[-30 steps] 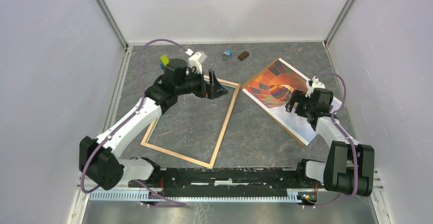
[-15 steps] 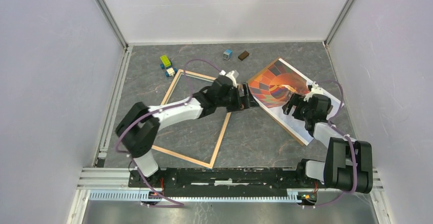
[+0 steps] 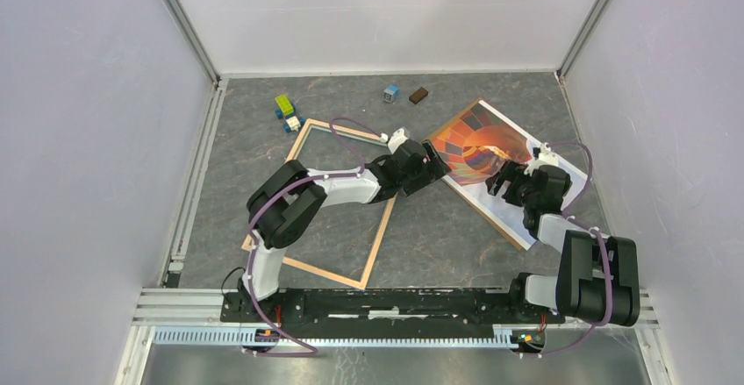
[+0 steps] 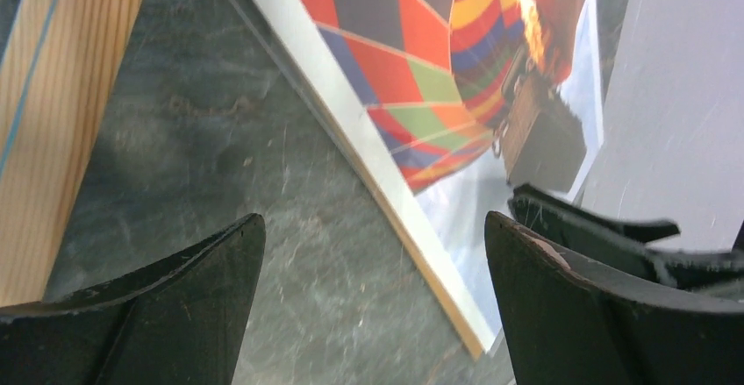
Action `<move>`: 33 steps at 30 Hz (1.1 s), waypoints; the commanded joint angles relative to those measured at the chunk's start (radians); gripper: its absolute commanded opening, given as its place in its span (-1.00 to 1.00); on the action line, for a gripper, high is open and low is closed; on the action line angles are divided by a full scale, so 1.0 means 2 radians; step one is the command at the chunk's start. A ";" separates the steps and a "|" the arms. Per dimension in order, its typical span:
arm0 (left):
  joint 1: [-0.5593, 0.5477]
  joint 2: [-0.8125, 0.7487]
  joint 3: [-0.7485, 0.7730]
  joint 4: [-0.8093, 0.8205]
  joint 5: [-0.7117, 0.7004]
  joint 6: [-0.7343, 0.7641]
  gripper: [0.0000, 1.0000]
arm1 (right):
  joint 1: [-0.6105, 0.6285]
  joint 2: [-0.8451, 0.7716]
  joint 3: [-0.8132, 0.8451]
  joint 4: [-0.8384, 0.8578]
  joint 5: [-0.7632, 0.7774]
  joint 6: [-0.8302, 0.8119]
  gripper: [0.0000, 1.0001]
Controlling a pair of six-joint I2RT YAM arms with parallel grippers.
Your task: Put the photo into the frame
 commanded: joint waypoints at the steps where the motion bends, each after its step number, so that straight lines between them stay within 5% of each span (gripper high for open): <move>1: -0.001 0.038 0.042 0.047 -0.043 -0.055 1.00 | -0.003 0.016 -0.019 -0.021 -0.013 0.012 0.80; 11: 0.001 0.076 0.049 0.092 -0.089 -0.113 0.99 | -0.003 0.028 -0.013 -0.028 -0.020 0.010 0.78; 33: 0.011 0.053 0.006 0.230 -0.045 -0.134 0.87 | -0.003 0.058 -0.010 -0.020 -0.043 0.012 0.72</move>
